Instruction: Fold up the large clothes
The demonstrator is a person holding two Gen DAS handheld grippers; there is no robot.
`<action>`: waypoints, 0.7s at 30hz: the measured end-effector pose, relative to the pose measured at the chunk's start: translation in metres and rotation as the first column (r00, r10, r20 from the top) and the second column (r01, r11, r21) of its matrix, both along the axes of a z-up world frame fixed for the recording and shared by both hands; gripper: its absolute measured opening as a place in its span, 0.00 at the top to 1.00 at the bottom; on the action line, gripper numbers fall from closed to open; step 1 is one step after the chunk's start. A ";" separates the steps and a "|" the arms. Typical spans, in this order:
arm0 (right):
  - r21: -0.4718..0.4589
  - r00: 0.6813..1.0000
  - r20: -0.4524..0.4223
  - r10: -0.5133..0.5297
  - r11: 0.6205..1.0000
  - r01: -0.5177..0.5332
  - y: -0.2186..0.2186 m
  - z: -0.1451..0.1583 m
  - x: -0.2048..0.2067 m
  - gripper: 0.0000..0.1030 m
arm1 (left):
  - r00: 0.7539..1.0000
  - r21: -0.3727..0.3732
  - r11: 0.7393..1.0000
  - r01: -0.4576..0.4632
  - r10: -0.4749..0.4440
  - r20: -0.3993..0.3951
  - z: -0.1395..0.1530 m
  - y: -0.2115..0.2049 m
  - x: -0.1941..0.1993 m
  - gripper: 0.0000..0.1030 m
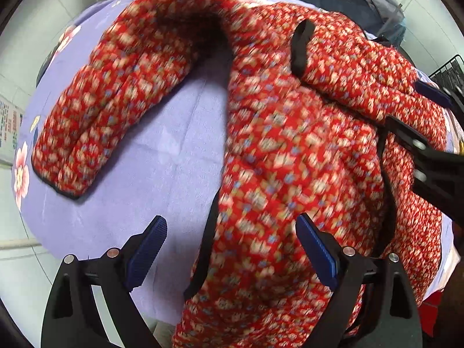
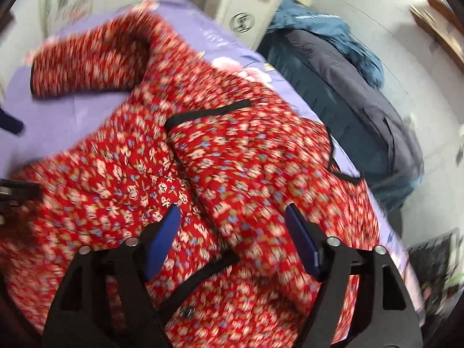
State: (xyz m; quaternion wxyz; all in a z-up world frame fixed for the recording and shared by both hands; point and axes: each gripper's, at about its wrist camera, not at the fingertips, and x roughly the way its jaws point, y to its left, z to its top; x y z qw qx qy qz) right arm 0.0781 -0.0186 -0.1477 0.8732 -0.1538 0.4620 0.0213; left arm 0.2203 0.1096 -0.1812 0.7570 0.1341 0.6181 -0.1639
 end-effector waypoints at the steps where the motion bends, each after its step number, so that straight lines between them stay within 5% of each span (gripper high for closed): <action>1: 0.040 0.999 0.004 -0.042 0.998 0.041 -0.010 0.003 -0.002 0.25 | 1.000 -0.010 1.000 0.017 -0.017 0.017 0.004 -0.009 0.004 0.14; 4: 0.149 0.974 -0.022 -0.224 0.963 0.225 -0.067 0.011 -0.009 0.24 | 0.994 -0.040 0.995 0.087 -0.085 0.063 0.019 -0.043 0.017 0.14; 10: 0.261 0.854 -0.180 -0.488 0.813 0.520 -0.165 -0.015 -0.020 0.24 | 0.957 -0.073 0.960 0.271 -0.261 0.128 0.038 -0.135 0.035 0.14; 16: 0.207 0.834 -0.316 -0.453 0.824 0.527 -0.189 -0.054 -0.011 0.24 | 0.939 -0.029 0.940 0.339 -0.336 0.077 0.009 -0.210 0.058 0.14; 19: 0.208 0.799 -0.364 -0.479 0.795 0.571 -0.196 -0.073 -0.007 0.22 | 0.953 0.044 0.952 0.303 -0.303 -0.012 -0.029 -0.222 0.071 0.13; 21: 0.170 0.806 -0.361 -0.469 0.816 0.552 -0.189 -0.080 -0.003 0.18 | 0.964 0.043 0.963 0.265 -0.264 -0.045 -0.045 -0.216 0.077 0.06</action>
